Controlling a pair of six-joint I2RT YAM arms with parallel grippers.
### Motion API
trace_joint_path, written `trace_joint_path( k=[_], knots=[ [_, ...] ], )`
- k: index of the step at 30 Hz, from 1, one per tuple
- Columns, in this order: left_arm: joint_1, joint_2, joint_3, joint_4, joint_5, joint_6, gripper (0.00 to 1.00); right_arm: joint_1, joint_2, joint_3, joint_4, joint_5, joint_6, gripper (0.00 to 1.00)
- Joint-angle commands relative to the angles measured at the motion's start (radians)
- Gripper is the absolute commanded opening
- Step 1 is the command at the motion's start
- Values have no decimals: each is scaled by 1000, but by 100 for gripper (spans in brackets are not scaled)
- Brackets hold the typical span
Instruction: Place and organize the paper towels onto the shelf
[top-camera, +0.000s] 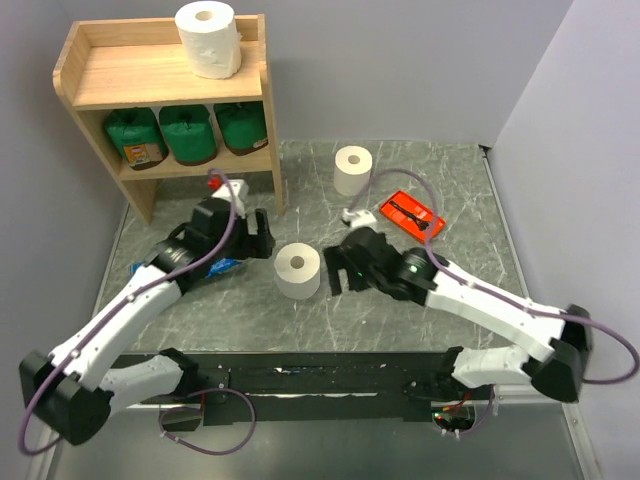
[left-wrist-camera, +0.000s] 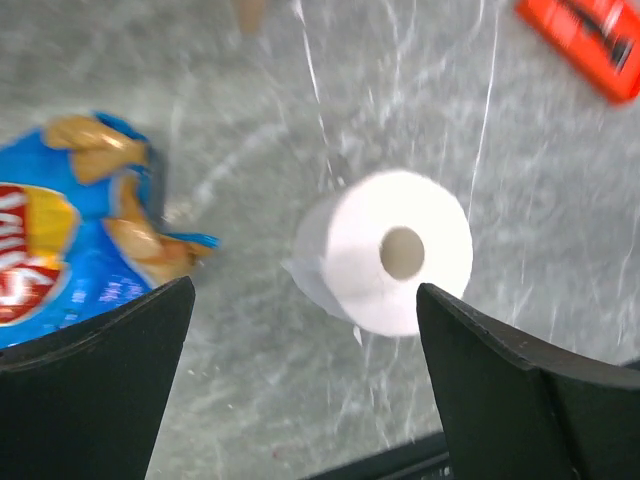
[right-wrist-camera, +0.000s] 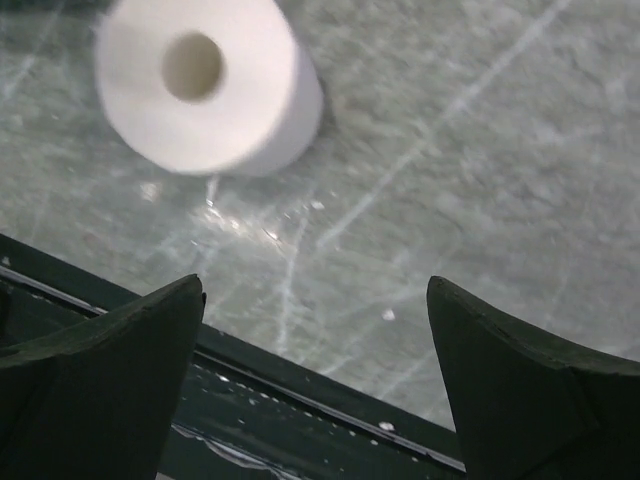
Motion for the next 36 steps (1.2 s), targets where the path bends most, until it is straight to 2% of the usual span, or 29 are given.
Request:
trace_joint_path(
  k=[1,6,10,16,26,30,31,34,36],
  knots=[
    [-75,99,62,-21,5,-36,99,-3,-193,-156,34,73,84,100],
    [-104,236,101,29,85,-6,97,-5,-394,-289,52,104,90,99],
    [-132,311,122,53,97,6,94,-7,-515,-309,49,121,72,100],
    [-146,400,124,53,65,10,88,-10,-577,-308,34,142,44,99],
    [-147,492,128,83,25,4,77,-8,-583,-312,14,153,38,100],
    [-147,505,130,73,19,-5,63,-8,-581,-306,8,153,38,100],
    [-149,505,131,66,10,-8,55,-10,-581,-308,9,153,38,100],
    [-149,488,151,24,-10,-29,41,-8,-584,-308,12,150,35,100],
    [-152,446,173,-38,-26,-46,36,-8,-586,-303,6,145,37,100]
  ],
)
